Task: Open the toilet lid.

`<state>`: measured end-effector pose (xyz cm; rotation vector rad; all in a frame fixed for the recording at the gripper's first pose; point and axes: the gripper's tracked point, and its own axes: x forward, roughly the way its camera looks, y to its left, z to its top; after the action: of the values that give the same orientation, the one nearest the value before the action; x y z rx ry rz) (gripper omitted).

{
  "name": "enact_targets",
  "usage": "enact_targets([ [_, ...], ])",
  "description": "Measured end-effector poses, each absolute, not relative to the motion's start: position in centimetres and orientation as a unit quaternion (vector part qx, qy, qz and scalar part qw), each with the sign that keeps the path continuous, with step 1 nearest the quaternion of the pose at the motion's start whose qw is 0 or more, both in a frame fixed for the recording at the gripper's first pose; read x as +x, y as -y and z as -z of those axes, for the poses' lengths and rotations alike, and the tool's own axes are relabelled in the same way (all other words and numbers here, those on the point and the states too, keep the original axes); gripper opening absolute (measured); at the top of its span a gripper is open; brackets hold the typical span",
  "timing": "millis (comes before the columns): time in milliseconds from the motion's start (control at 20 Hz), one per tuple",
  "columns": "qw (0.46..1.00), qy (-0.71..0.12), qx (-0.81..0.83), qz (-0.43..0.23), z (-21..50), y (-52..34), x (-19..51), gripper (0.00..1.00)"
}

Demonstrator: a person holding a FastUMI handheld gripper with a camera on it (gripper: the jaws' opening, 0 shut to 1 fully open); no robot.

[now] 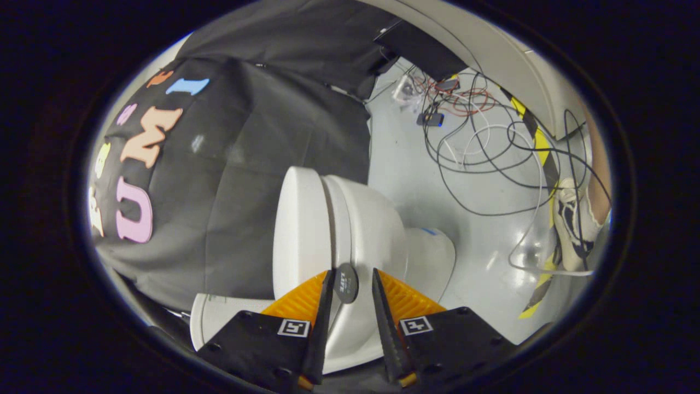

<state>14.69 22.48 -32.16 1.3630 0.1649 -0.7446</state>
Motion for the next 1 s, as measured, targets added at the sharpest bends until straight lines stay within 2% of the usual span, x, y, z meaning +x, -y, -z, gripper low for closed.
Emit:
enact_targets([
  [150,0.717,-0.076,0.617,0.315,31.7,-22.7,15.7,0.46],
  [250,0.715,-0.097,0.608,0.331,33.1,-22.8,15.9,0.46],
  [400,0.706,-0.093,0.621,0.328,32.7,-22.2,15.4,0.16],
  [700,0.740,-0.099,0.577,0.332,30.5,-22.6,15.1,0.05],
  [1000,0.811,-0.086,0.484,0.318,23.8,-23.2,16.2,0.02],
])
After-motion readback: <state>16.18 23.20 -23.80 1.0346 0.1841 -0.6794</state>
